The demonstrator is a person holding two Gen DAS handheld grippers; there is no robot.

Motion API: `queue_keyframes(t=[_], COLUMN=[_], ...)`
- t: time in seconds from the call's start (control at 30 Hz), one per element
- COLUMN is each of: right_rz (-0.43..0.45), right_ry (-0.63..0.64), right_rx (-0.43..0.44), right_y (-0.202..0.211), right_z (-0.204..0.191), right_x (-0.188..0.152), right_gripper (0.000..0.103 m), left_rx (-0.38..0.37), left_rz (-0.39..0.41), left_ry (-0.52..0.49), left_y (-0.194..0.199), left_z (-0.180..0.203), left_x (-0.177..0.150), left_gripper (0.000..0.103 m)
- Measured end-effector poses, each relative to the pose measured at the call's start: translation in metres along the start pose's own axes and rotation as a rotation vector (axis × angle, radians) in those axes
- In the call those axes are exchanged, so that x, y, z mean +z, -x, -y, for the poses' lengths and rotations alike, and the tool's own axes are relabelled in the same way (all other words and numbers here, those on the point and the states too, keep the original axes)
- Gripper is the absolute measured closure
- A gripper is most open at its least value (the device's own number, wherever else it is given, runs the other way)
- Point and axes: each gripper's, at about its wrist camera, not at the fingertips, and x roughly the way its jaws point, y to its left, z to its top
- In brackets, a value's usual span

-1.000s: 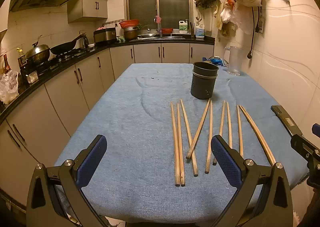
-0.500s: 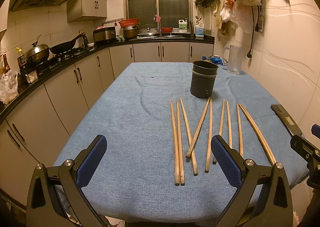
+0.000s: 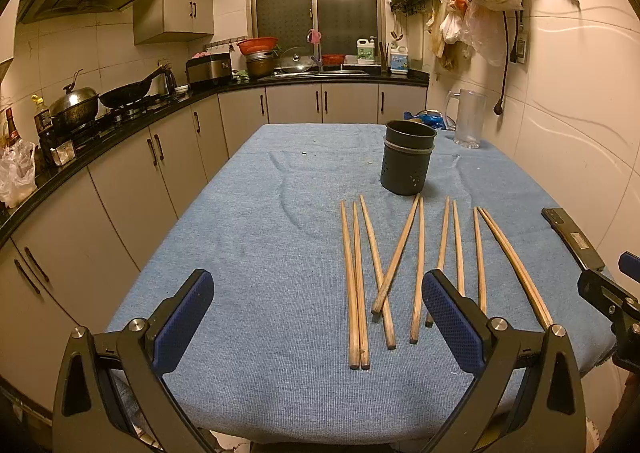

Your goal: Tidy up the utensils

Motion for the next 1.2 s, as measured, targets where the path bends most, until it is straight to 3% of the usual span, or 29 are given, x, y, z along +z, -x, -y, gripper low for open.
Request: queue_keyframes(t=[0.3,0.47,0.53,0.63,0.67,0.8,0.83,0.9,1.0,1.2], right_rz=[-0.028,-0.078,-0.103,-0.119,-0.130,-0.235,-0.259,-0.322,-0.393,-0.513], right_ry=[-0.006,-0.051,-0.057,-0.027,-0.027,-0.095,-0.117,-0.174,-0.219,-0.313], right_rx=[0.021,0.077,0.105,0.117,0.134,0.211,0.218,0.222,0.232,0.225], right_y=[-0.008,-0.023,-0.031,-0.040,-0.044,-0.073,-0.081,-0.103,-0.133,-0.188], right_z=[0.001,0.014,0.018,0.020,0.022,0.037,0.041,0.053,0.065,0.079], right_x=[0.001,0.015,0.026,0.045,0.052,0.078,0.083,0.091,0.096,0.091], right_gripper=[0.005,0.011,0.018,0.028,0.033,0.062,0.065,0.065,0.067,0.070], left_rx=[-0.040,-0.127,-0.156,-0.206,-0.225,-0.312,-0.320,-0.351,-0.359,-0.361], left_rz=[-0.030,-0.151,-0.199,-0.277,-0.313,-0.419,-0.447,-0.489,-0.536,-0.599], left_ry=[-0.001,0.060,0.093,0.131,0.139,0.173,0.178,0.181,0.176,0.183], left_y=[-0.008,-0.040,-0.055,-0.083,-0.093,-0.127,-0.136,-0.154,-0.175,-0.206], left_z=[-0.002,-0.025,-0.036,-0.051,-0.053,-0.054,-0.052,-0.047,-0.042,-0.035], left_x=[0.000,0.014,0.023,0.039,0.043,0.055,0.057,0.061,0.064,0.069], left_gripper=[0.000,0.000,0.001,0.012,0.020,0.043,0.047,0.060,0.068,0.070])
